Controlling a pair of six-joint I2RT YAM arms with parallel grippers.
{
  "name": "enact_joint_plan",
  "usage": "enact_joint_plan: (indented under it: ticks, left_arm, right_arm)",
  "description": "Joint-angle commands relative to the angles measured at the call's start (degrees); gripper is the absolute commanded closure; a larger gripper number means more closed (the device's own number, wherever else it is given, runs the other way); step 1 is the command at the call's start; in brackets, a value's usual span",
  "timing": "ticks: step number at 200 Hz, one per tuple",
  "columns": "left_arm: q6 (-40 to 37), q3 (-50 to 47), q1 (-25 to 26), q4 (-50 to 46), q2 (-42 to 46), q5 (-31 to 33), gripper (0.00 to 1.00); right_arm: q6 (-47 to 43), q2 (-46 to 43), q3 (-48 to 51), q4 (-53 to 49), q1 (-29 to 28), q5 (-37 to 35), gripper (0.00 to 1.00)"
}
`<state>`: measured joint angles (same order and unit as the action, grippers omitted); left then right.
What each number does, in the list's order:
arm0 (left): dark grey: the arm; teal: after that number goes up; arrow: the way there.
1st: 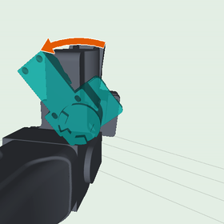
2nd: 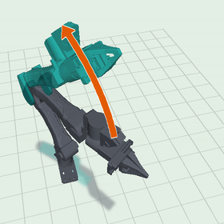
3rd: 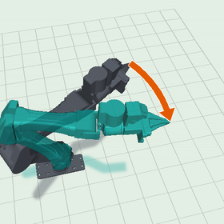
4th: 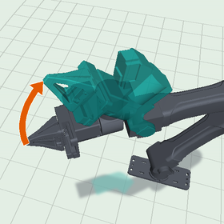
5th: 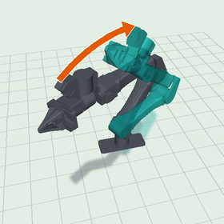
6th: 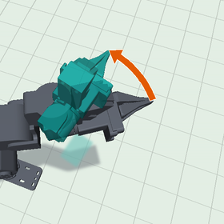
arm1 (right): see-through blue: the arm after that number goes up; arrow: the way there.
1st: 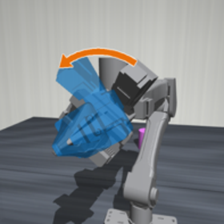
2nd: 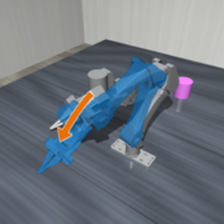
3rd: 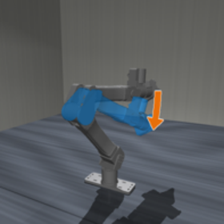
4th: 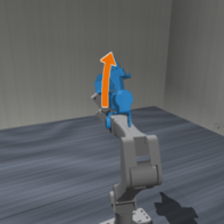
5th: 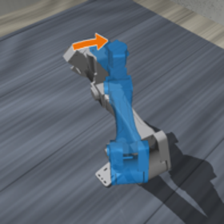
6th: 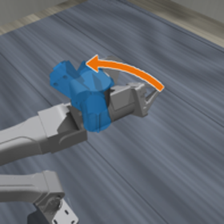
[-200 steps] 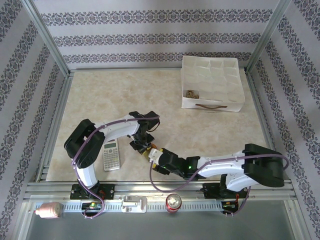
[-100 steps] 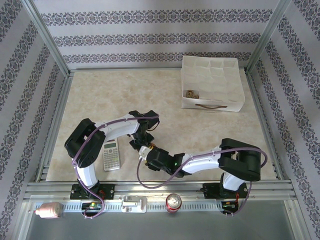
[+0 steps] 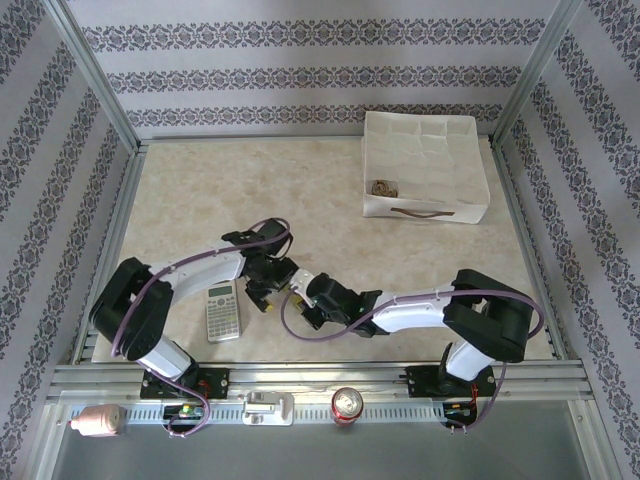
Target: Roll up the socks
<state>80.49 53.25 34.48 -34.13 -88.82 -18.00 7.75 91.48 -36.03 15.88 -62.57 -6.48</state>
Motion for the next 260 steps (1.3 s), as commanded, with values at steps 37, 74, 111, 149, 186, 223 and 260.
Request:
enact_joint_plan:
  ticks: [37,74,111,149,186,223,260]
  left_arm:
    - [-2.16,-4.67,-2.22,11.86,9.51,-0.66,0.11]
    - [-2.32,-10.41,-1.96,21.73,10.11,-6.13,0.22]
    - [-3.58,-11.41,-1.28,25.21,7.57,-5.73,0.25]
    - [-3.4,-10.77,0.35,30.44,1.38,-5.74,0.24]
    - [-2.27,-8.97,1.54,35.55,-4.72,-4.45,0.24]
    - [-2.09,-4.91,2.99,37.32,-11.7,-4.32,0.39]
    - [-1.04,-4.81,3.09,37.59,-14.89,-5.01,1.0]
  right_arm:
    - [8.69,2.56,6.36,-6.79,7.85,13.04,1.0]
    - [11.24,3.88,5.98,-6.21,12.69,20.87,1.0]
    - [15.33,5.73,6.48,-4.73,17.15,27.6,1.0]
    - [19.1,8.2,8.01,-2.84,22.17,34.2,1.0]
    - [23.04,10.76,9.45,0.44,27.56,41.05,1.0]
    - [25.59,11.21,8.3,1.7,28.61,43.75,1.0]
    - [25.23,3.18,6.59,-0.41,28.34,41.49,0.96]
